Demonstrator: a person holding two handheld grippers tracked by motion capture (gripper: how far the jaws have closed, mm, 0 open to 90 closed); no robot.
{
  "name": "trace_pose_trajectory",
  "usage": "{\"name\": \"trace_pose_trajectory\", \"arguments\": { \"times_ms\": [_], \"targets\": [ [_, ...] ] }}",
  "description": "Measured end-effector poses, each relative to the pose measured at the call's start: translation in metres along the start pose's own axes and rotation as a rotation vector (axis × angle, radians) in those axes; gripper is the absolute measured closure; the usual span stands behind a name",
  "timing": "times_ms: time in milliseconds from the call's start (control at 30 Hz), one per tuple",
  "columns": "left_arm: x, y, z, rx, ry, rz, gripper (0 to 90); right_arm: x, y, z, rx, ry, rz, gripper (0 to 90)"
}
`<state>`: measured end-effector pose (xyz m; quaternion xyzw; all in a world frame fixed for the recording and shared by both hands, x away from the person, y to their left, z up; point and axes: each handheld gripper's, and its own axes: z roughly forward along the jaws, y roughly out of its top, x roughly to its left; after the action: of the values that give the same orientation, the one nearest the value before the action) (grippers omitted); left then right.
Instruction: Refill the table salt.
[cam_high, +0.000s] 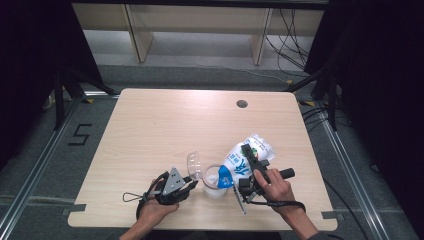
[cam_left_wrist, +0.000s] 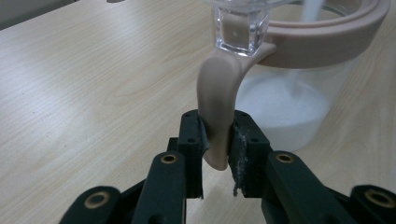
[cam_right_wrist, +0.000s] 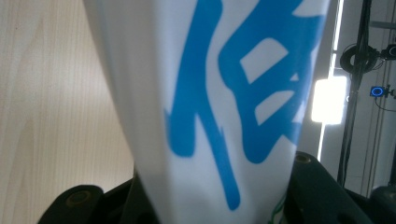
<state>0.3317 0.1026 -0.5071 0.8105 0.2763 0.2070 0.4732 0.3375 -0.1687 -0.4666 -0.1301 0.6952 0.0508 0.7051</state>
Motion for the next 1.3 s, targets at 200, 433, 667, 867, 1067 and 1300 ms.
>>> {"name": "trace_pose_trajectory", "arguments": {
  "times_ms": [200,433,667,867,1067,1300],
  "targets": [
    [0.0002,0.0000,0.0000,0.000,0.000,0.002,75.2,-0.0008,-0.0003,0.0004,0.006,0.005,-0.013,68.0],
    [0.0000,0.0000,0.0000,0.000,0.000,0.000,75.2,-0.0002,0.0005,0.0017,-0.010,0.002,-0.025,68.5],
    [0.0002,0.0000,0.0001,0.000,0.000,0.002,75.2,0.0018,0.0013,0.0002,0.004,0.007,-0.004,69.1],
    [0.0001,0.0000,0.0001,0.000,-0.001,0.000,75.1,0.0005,0.0010,0.0009,-0.005,0.001,-0.019,69.5],
    [0.0001,0.0000,0.0001,0.001,-0.002,0.000,75.1,0.0009,0.0013,0.0006,0.001,0.010,-0.019,69.8],
    [0.0000,0.0000,0.0002,0.000,0.001,0.000,75.1,0.0030,0.0018,0.0014,-0.011,0.011,0.011,70.3]
  ]
}}
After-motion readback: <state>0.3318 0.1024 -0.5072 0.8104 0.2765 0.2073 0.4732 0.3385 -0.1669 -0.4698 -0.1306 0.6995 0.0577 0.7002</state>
